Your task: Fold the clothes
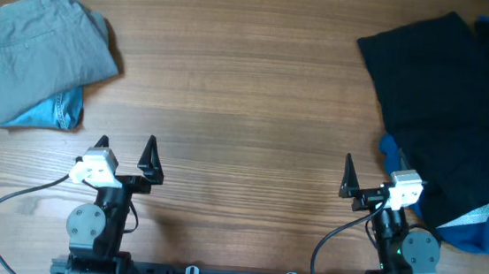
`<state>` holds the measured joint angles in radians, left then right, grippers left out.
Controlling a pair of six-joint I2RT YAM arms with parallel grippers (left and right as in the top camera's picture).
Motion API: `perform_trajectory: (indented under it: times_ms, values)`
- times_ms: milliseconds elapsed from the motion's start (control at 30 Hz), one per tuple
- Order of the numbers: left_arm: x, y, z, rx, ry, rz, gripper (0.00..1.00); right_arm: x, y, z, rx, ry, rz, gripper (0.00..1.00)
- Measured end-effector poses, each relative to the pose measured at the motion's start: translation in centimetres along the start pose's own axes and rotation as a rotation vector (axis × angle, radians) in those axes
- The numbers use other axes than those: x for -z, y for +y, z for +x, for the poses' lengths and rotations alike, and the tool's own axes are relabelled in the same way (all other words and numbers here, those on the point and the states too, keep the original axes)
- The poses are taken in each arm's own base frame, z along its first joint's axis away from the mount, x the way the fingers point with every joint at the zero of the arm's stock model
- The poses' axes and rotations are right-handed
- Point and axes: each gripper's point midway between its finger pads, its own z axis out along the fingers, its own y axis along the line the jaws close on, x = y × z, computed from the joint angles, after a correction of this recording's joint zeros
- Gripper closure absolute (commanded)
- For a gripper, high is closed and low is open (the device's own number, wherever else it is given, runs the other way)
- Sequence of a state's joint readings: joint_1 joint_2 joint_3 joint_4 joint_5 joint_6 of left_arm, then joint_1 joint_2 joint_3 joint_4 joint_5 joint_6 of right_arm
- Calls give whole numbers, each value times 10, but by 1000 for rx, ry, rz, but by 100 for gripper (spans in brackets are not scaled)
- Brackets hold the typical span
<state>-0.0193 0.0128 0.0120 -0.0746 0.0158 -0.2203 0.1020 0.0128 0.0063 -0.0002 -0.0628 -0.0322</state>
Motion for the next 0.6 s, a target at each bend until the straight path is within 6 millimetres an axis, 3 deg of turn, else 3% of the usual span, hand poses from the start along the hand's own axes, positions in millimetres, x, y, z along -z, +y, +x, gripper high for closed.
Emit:
perform_trajectory:
  times_ms: [600]
  values:
    - [0, 0, 0, -9, 0, 0, 0, 0, 0, 0, 0, 0, 0, 0]
